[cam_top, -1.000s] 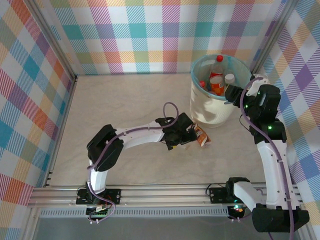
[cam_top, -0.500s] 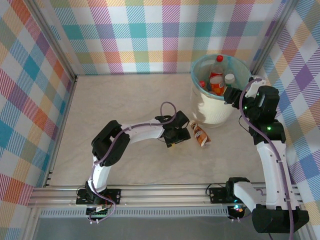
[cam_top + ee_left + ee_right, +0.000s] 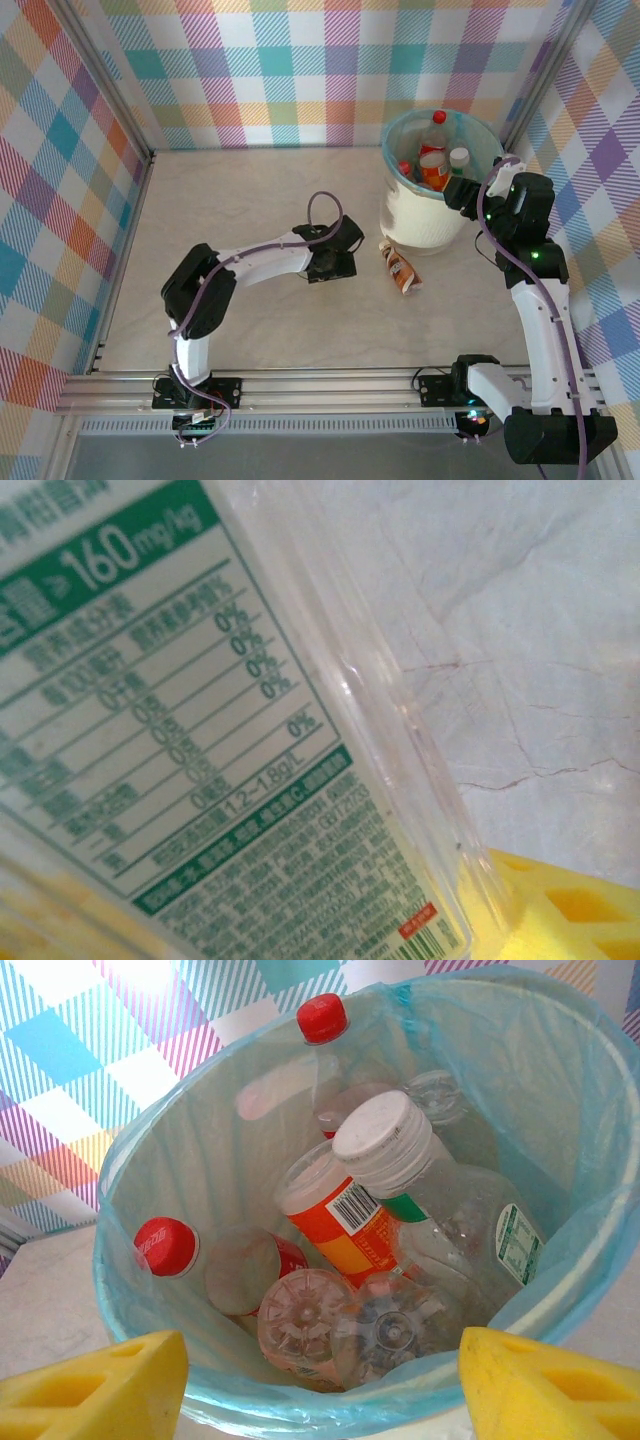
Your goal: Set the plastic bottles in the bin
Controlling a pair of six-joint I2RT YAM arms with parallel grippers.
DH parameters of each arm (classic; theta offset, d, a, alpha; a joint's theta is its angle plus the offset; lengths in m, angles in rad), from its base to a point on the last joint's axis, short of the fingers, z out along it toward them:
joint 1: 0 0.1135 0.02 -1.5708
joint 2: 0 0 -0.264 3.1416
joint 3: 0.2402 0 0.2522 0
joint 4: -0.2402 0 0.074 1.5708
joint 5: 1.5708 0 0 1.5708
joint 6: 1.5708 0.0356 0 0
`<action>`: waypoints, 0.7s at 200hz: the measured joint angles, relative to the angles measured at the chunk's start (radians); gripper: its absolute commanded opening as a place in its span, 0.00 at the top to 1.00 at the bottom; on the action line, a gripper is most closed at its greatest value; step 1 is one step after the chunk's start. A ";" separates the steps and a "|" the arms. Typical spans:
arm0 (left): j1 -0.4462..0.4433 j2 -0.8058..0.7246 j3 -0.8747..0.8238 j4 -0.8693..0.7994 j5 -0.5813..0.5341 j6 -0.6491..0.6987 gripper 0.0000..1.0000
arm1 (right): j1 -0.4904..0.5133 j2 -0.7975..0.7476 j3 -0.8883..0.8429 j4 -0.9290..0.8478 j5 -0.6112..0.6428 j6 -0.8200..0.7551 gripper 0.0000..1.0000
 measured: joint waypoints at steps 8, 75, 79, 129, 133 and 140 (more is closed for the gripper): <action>0.000 -0.025 0.000 -0.005 -0.022 0.018 0.37 | 0.000 0.000 0.000 0.000 -0.002 0.002 0.29; -0.051 -0.261 -0.032 0.053 -0.243 0.330 0.36 | 0.035 0.016 0.039 0.017 -0.208 0.002 0.29; -0.062 -0.278 -0.042 0.065 -0.251 0.357 0.36 | 0.041 0.023 0.046 0.022 -0.236 0.002 0.30; -0.175 -0.484 -0.166 0.229 -0.241 0.703 0.38 | 0.196 0.135 0.166 0.066 -0.572 -0.028 0.28; -0.181 -0.495 -0.169 0.236 -0.233 0.726 0.38 | 0.210 0.145 0.176 0.063 -0.587 -0.034 0.28; -0.187 -0.509 -0.174 0.249 -0.221 0.756 0.38 | 0.236 0.164 0.199 0.055 -0.612 -0.045 0.28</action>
